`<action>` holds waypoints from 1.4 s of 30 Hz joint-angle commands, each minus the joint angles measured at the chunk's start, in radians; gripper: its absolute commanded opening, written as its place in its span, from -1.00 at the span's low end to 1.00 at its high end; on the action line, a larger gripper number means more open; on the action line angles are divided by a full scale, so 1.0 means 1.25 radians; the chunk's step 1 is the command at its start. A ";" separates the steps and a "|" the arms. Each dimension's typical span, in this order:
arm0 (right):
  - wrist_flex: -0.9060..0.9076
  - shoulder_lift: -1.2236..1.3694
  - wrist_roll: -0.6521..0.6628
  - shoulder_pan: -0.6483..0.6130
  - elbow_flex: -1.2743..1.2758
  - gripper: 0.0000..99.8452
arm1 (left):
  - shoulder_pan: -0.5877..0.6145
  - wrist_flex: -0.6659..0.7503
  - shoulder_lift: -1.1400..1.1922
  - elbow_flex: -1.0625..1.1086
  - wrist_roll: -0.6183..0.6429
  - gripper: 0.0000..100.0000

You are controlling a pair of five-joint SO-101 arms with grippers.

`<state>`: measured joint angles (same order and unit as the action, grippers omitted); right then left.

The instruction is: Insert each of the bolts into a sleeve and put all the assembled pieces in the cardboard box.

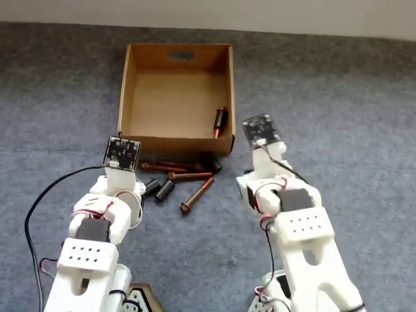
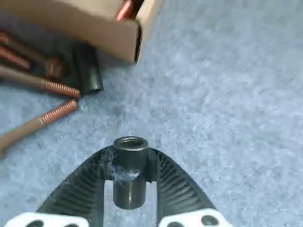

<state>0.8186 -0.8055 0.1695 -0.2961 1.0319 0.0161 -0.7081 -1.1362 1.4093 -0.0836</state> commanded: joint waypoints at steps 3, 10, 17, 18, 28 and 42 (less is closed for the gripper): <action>-0.001 -0.123 -0.070 0.006 0.023 -0.99 | -0.039 -0.163 -0.001 -0.186 -0.023 -0.96; -0.080 -0.166 -0.136 0.046 0.129 -0.99 | -0.206 -0.317 -0.001 -0.314 -0.117 -0.73; -0.104 -0.271 -0.141 0.118 0.217 -0.99 | -0.249 -0.269 0.226 -0.348 -0.120 -0.72; -0.104 -0.282 -0.141 0.117 0.228 -0.99 | -0.271 -0.269 0.268 -0.366 -0.128 -0.72; -0.104 -0.326 -0.141 0.118 0.271 -0.99 | -0.321 -0.269 0.619 -0.527 -0.174 -0.72; -0.104 -0.325 -0.140 0.118 0.271 -0.99 | -0.334 -0.176 0.666 -0.524 -0.221 -0.72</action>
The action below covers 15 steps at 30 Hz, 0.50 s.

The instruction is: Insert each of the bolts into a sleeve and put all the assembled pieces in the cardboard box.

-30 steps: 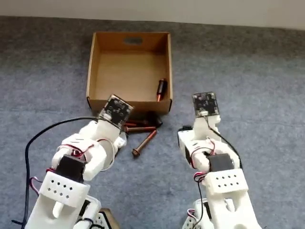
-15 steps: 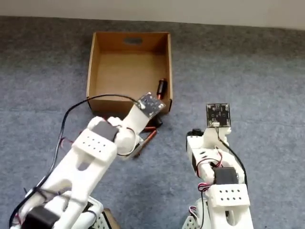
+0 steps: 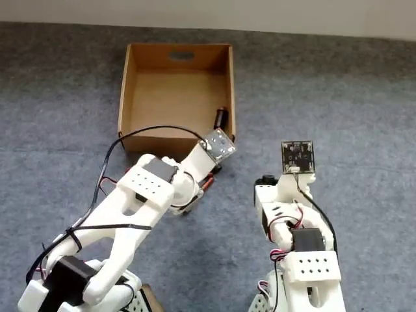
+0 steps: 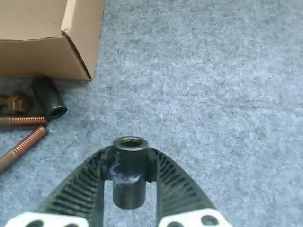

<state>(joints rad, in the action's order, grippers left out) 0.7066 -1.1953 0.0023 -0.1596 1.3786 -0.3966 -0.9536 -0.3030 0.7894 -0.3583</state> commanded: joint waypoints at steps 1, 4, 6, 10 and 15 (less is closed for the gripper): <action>-0.014 -0.013 -0.006 0.009 -0.007 -0.99 | -0.004 0.023 -0.001 -0.028 0.005 -0.72; -0.014 -0.013 -0.005 0.009 -0.007 -0.99 | -0.004 0.022 -0.001 -0.028 0.056 -0.67; -0.014 -0.013 -0.005 0.009 -0.007 -0.99 | -0.004 0.022 -0.001 -0.028 0.059 -0.60; -0.014 -0.013 -0.005 0.009 -0.007 -0.99 | -0.004 0.026 0.001 -0.018 0.059 -0.62; -0.013 -0.014 -0.006 0.009 -0.007 -0.99 | -0.006 0.060 0.026 -0.002 0.059 -0.62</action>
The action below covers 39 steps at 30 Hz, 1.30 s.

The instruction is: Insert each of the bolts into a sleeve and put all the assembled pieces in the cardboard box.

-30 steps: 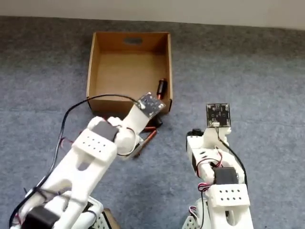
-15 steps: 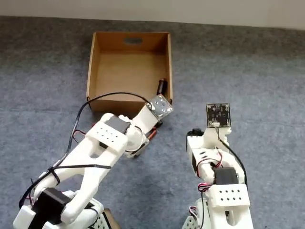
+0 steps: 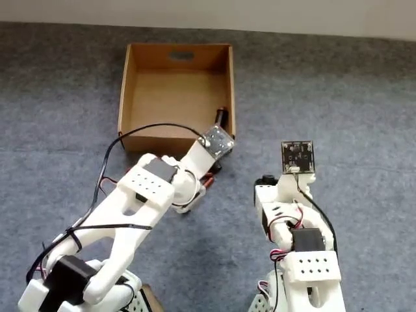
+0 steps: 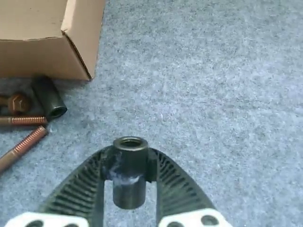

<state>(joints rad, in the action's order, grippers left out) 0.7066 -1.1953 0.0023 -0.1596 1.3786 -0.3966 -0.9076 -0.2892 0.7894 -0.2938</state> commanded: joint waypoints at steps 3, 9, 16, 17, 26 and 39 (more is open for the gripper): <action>-0.013 -0.014 -0.006 0.009 -0.007 -0.99 | -0.026 0.041 0.085 -0.003 0.007 -0.62; -0.013 -0.014 -0.006 0.009 -0.007 -0.99 | -0.039 0.039 0.139 -0.007 0.004 -0.62; -0.013 -0.014 -0.006 0.010 -0.007 -0.99 | -0.039 0.021 0.133 -0.001 -0.050 -1.00; -0.013 -0.014 -0.006 0.010 -0.007 -0.99 | -0.039 0.001 0.133 -0.001 -0.070 -0.97; -0.013 -0.014 -0.006 0.010 -0.006 -0.99 | -0.019 -0.173 0.036 0.015 -0.249 -0.98; -0.013 -0.014 -0.006 0.010 -0.006 -0.99 | 0.009 -0.218 -0.246 0.206 -0.527 -0.86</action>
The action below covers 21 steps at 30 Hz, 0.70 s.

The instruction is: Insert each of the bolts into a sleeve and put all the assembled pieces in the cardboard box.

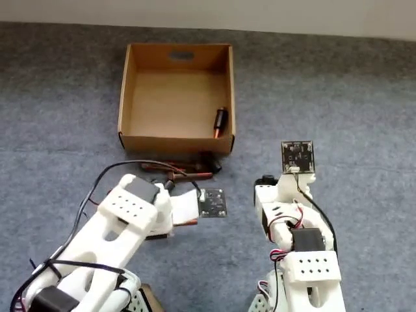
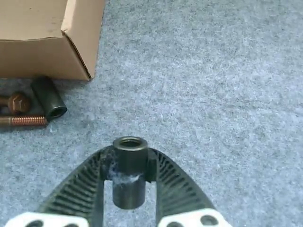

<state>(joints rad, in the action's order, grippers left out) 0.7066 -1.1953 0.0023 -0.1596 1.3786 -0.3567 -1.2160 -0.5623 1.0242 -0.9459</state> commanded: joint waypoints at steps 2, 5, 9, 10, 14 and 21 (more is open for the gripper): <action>-0.010 -0.014 -0.006 0.010 -0.006 -0.99 | -0.040 0.065 -0.028 0.044 0.032 -0.76; -0.010 -0.014 -0.006 0.010 -0.006 -0.99 | -0.053 0.107 -0.028 0.064 0.066 -0.68; -0.010 -0.014 -0.006 0.010 -0.006 -0.99 | -0.024 0.122 -0.035 0.030 0.134 -0.67; -0.010 -0.014 -0.005 0.010 -0.006 -0.99 | -0.012 0.118 -0.035 0.007 0.166 -0.67; -0.010 -0.014 -0.005 0.010 -0.006 -0.99 | 0.035 0.096 -0.035 -0.090 0.358 -0.67; -0.010 -0.014 -0.004 0.010 -0.006 -0.99 | 0.021 -0.113 -0.035 -0.142 0.660 -0.67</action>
<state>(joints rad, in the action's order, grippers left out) 0.7066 -1.1953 0.0023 -0.1596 1.3786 -0.3291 -1.2712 -0.5838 0.8922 -0.2601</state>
